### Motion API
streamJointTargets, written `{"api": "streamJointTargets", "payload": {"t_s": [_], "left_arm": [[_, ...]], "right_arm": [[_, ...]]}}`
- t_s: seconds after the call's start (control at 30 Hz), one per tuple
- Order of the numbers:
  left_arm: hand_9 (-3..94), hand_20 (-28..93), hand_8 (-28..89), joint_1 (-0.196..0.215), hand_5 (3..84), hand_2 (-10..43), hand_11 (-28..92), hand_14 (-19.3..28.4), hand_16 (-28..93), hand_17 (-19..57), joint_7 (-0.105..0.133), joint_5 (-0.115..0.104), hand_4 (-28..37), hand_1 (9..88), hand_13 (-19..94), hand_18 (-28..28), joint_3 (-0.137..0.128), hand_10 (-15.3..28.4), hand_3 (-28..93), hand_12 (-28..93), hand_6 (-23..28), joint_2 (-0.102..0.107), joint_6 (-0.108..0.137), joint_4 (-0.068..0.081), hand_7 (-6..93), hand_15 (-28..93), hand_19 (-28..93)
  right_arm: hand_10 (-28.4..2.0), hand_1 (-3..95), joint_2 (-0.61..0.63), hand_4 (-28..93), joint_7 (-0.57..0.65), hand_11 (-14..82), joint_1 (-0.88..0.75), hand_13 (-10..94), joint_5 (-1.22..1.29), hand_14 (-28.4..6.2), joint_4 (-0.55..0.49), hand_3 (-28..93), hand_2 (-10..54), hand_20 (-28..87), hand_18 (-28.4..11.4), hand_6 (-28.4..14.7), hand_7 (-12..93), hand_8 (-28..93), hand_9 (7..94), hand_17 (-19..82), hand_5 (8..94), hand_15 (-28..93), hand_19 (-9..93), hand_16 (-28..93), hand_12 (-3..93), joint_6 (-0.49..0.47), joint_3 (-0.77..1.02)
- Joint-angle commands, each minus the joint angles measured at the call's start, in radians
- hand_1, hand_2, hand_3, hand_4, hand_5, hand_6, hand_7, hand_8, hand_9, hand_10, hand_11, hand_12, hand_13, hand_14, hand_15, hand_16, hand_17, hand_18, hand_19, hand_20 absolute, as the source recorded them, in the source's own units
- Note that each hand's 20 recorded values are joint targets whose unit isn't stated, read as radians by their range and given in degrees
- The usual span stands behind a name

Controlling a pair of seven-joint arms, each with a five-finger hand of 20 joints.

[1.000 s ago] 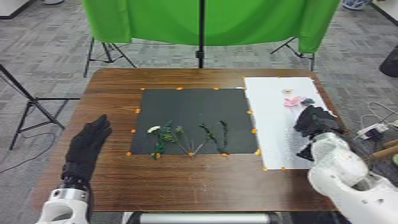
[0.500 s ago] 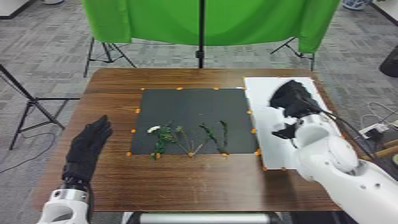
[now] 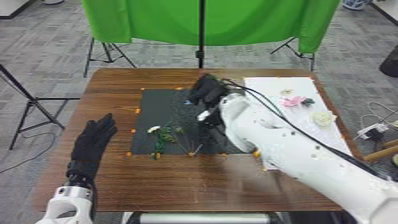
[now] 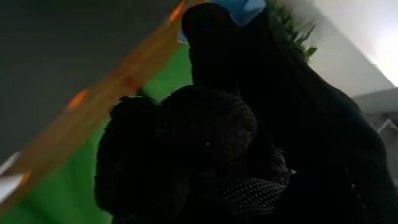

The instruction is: Arrange flowers

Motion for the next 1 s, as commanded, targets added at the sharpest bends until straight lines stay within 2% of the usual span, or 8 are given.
{"api": "streamJointTargets", "payload": {"t_s": [0.03, 0.37, 0.43, 0.5, 0.7, 0.77, 0.9, 1.0], "left_arm": [[34.7, 16, -5, -0.003, 38.9, 8.4, 5, 15.5, 5, -1.5, 0.001, -0.004, -28.3, 16.9, 25, 12.6, 0.006, 11.6, 61, 12, 6.6, 0.007, 0.007, 0.008, 3.2, 6, 2], [34.7, 16, -5, -0.008, 38.8, 6.8, 5, 15.4, 5, -1.5, 0.023, -0.001, -28.3, 17.0, 25, 12.6, 0.011, 11.6, 62, 12, 6.5, 0.007, 0.011, 0.013, 3.2, 6, 2], [34.7, 16, -4, -0.006, 38.3, 1.1, 5, 15.4, 5, -1.5, 0.02, 0.025, -27.9, 22.0, 25, 12.6, 0.006, 11.5, 64, 12, 6.0, 0.006, 0.011, 0.012, 3.6, 6, 2], [34.6, 16, -4, -0.007, 38.1, -2.7, 5, 15.3, 5, -1.5, 0.026, 0.026, -25.2, 25.1, 25, 12.6, 0.004, 11.4, 64, 12, 5.7, 0.006, -0.003, 0.015, 3.9, 6, 2], [34.3, 16, -4, -0.011, 37.0, -8.4, 6, 15.1, 5, -1.4, 0.035, 0.059, -19.8, 30.3, 25, 12.6, -0.002, 10.8, 63, 12, 4.8, 0.0, -0.037, 0.021, 4.9, 6, 2], [34.1, 16, -5, -0.009, 36.6, -9.1, 6, 15.0, 5, -1.3, 0.034, 0.072, -18.7, 31.7, 25, 12.6, -0.003, 10.5, 62, 12, 4.6, 0.001, -0.033, 0.02, 5.1, 6, 2], [33.8, 16, -5, -0.003, 36.0, -9.5, 6, 14.5, 6, -1.3, 0.05, 0.073, -17.3, 34.2, 26, 12.7, -0.002, 10.2, 61, 12, 4.3, -0.004, -0.025, 0.021, 5.6, 6, 1], [33.7, 16, -5, -0.009, 35.8, -9.5, 6, 14.4, 6, -1.2, 0.06, 0.064, -16.8, 35.0, 26, 12.7, 0.006, 10.0, 60, 13, 4.1, -0.007, -0.016, 0.024, 6.0, 6, 1]], "right_arm": [[-9.8, 62.6, -0.155, -15, -0.003, 8.8, 0.065, 90, 0.009, -2.4, 0.088, 55, -9.5, 53, -9.6, -1.0, 17, 12, 89.1, 66, 80.3, 59, 93, 36, 42.4, -0.034, -0.059], [-10.5, 60.5, -0.174, -15, 0.035, 6.6, 0.073, 89, -0.011, -2.3, 0.144, 55, -9.5, 53, -9.4, 0.6, 15, 8, 85.5, 65, 73.7, 59, 93, 36, 39.1, -0.098, -0.079], [-10.7, 60.2, -0.175, -14, 0.043, 6.8, 0.073, 89, -0.026, -2.4, 0.149, 55, -9.5, 52, -9.4, 0.9, 15, 8, 84.8, 65, 72.6, 58, 93, 36, 38.4, -0.108, -0.084], [-10.8, 60.1, -0.177, -14, 0.045, 6.8, 0.076, 89, -0.037, -2.4, 0.16, 55, -9.5, 52, -9.4, 0.9, 15, 8, 84.4, 65, 72.4, 58, 93, 36, 38.1, -0.119, -0.087], [-11.0, 60.0, -0.173, -14, 0.058, 7.0, 0.077, 89, -0.054, -2.4, 0.164, 55, -9.5, 52, -9.4, 2.0, 14, 2, 83.3, 65, 66.7, 58, 93, 35, 37.5, -0.144, -0.088], [-11.3, 59.5, -0.17, -14, 0.062, 7.4, 0.075, 89, -0.057, -2.4, 0.159, 55, -9.5, 52, -9.4, 3.0, 15, -9, 82.7, 65, 62.1, 58, 93, 35, 36.7, -0.176, -0.075], [-12.0, 57.3, -0.153, -14, 0.066, 9.5, 0.068, 89, -0.054, -2.4, 0.132, 56, -9.5, 52, -9.3, 3.1, 15, -11, 81.3, 66, 57.3, 58, 93, 35, 34.1, -0.2, -0.056], [-12.6, 55.6, -0.098, -15, 0.052, 11.3, 0.035, 90, -0.088, -2.6, 0.045, 58, -9.5, 51, -9.3, 2.5, 14, -11, 80.3, 65, 56.6, 57, 93, 35, 32.2, -0.201, 0.008]]}}
